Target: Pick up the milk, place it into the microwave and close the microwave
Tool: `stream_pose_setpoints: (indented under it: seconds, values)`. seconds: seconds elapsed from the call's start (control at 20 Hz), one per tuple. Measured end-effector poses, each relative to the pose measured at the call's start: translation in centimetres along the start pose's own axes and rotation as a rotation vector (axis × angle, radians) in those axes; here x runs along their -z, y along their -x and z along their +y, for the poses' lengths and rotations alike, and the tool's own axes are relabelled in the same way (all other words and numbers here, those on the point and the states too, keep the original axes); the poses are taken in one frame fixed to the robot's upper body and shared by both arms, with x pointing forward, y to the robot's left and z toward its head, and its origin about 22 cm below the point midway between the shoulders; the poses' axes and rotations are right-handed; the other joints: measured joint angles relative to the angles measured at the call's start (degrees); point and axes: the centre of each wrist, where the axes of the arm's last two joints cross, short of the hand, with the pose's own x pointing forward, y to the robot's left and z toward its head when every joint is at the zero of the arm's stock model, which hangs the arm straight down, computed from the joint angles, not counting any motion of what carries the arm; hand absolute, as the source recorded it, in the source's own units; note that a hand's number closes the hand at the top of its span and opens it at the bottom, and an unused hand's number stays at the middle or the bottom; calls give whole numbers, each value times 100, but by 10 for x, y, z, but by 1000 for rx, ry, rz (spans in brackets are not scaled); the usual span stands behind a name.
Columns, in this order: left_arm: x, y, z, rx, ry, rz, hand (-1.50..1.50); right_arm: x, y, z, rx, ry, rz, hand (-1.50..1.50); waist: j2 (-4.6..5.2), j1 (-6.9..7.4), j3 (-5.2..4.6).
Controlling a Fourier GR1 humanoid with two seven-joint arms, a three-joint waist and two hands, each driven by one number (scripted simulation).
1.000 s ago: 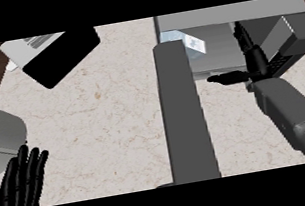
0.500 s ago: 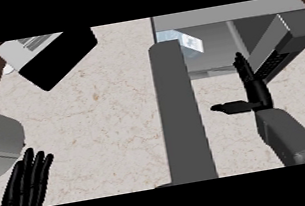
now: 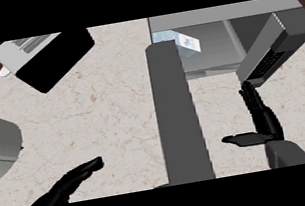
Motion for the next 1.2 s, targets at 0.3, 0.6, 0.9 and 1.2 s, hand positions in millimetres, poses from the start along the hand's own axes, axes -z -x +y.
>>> stream_pose_setpoints:
  seconds: [0.3, 0.6, 0.9, 1.2]
  values:
    - [20, 13, -6, 2, 59, 9, 150, -38, 5, -17, 11, 2, -7, -150, -14, -14, -11]
    - [43, 23, -20, 24, 145, 27, 150, -69, -2, -35, 23, 22, -22, -150, -8, -43, -7]
    - [75, 37, -35, 43, 309, 79, 150, -98, -13, -50, 20, 42, -37, -150, 3, -76, -5]
    - [98, 60, -66, 46, 457, 112, 150, -115, -33, -70, 14, 45, -57, -150, -1, -75, -3]
